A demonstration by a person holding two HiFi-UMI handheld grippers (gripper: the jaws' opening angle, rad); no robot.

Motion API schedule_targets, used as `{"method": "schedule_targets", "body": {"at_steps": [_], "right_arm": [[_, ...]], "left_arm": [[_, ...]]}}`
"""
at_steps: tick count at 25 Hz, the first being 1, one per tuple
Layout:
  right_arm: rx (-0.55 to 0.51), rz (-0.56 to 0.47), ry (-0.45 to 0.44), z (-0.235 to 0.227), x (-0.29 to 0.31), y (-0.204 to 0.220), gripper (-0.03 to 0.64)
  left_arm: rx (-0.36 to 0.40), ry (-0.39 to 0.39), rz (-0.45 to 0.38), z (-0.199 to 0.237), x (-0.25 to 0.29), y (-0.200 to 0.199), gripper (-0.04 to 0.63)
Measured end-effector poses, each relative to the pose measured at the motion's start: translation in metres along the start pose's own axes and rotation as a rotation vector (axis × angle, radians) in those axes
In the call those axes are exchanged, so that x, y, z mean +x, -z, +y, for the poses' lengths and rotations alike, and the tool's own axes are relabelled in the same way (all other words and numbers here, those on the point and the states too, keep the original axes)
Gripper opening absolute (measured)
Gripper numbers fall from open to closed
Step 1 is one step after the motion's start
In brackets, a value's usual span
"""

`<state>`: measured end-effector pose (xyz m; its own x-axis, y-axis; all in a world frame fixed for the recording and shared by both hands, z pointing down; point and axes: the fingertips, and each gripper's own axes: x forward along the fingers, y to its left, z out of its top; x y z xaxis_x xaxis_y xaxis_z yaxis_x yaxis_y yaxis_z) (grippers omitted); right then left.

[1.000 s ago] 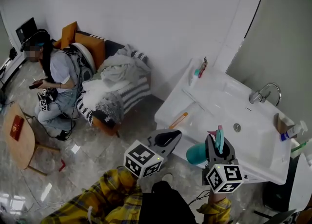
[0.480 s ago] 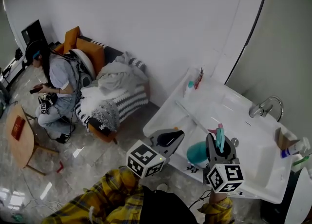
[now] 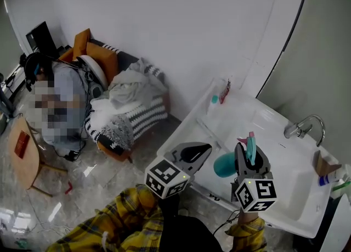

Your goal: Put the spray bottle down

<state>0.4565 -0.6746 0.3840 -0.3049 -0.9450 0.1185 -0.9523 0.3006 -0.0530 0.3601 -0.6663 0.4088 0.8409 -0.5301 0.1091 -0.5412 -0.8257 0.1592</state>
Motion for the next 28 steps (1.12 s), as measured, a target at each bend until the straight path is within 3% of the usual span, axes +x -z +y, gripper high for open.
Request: {"method": "schedule_targets", "body": {"at_steps": [14,28], "right_arm": [[-0.029,0.026,0.066,-0.054,0.115,-0.008,0.106],[-0.09,0.062,0.114,-0.075,0.194,0.016,0.106]], "left_arm": [[-0.02,0.071,0.03,0.083,0.084,-0.007,0.011],[-0.044,0.111,0.061,0.135,0.119,0.005,0.011]]}}
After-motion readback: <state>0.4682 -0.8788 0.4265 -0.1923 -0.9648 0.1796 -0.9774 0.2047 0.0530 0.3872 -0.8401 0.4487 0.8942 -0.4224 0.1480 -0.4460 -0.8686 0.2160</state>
